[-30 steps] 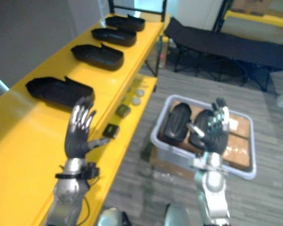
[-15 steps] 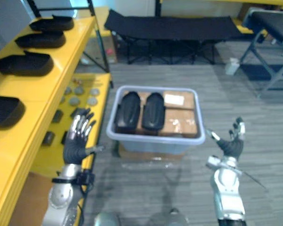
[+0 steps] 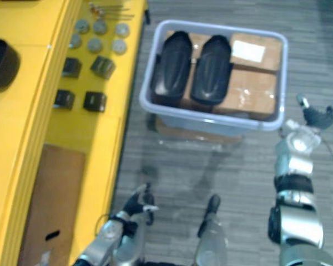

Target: Walk over and take plastic housings, then place them on the shelf

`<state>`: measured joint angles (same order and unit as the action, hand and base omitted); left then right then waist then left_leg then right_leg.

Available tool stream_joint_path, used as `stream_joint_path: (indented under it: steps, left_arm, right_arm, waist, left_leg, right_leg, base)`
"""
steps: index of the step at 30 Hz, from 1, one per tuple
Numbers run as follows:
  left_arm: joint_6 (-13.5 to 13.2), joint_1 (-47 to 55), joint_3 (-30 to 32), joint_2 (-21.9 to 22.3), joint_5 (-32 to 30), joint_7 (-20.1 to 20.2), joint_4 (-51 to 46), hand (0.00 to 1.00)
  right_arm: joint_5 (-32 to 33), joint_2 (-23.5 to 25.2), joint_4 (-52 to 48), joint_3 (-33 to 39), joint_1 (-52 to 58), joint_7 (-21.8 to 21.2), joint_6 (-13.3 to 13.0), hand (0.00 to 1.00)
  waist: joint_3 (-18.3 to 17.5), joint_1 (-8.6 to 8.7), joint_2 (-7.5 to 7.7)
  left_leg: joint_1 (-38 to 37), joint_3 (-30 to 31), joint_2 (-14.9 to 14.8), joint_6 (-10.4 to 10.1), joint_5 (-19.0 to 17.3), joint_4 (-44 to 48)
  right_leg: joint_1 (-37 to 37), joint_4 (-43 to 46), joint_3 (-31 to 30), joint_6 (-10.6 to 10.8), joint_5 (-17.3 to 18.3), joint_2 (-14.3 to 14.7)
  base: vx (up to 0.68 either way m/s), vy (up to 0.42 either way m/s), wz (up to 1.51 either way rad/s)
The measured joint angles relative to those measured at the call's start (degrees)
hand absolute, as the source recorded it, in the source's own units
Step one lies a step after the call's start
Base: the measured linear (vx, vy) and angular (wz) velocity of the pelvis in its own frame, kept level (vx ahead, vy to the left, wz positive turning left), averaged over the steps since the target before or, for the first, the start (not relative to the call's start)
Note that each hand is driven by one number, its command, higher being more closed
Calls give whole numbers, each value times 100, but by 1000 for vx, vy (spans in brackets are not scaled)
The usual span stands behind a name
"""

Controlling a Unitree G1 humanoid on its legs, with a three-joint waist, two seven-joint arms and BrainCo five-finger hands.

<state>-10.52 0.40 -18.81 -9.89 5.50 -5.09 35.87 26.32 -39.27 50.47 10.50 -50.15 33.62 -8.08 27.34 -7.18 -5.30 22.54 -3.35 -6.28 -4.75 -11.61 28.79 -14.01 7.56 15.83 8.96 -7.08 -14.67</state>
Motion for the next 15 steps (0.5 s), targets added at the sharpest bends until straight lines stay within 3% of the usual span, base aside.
stream_joint_path:
  steps: [1, 5, 11, 15]
  left_arm:
    - [-230, -15, 292, 145, 144, -198, 241, 0]
    - [-633, -47, 604, 143, 359, -351, 668, 0]
    - [-647, 220, 670, 174, 502, -107, 1570, 0]
    - [-634, 461, 642, 222, 592, 83, 1732, 0]
  right_arm:
    - [97, -275, 293, -174, -432, 22, -24, 0]
    - [220, -669, 712, -543, -1006, 39, 17, 0]
    - [211, -1114, 1118, -864, -1647, -35, 445, 0]
    - [194, -1173, 1457, -1238, -1989, -147, 880, 0]
  waist:
    - [77, -49, -159]
    - [167, -176, -360]
    - [242, -305, -495]
    - [231, -427, -512]
  left_leg:
    - [89, 43, 69, 28, 18, 17]
    - [266, 84, 169, 83, 68, 71]
    - [363, 97, 296, 124, 142, -2]
    - [365, 107, 389, 143, 192, -64]
  right_leg:
    - [-59, 49, 32, 2, 1, -63]
    - [-237, 177, 73, 34, 16, -180]
    - [-403, 326, 113, 102, 76, -346]
    - [-465, 421, 123, 116, 116, -435]
  base:
    - [-50, 58, 23]
    - [-36, 62, 11]
    - [-9, 43, 8]
    - [-8, 18, 6]
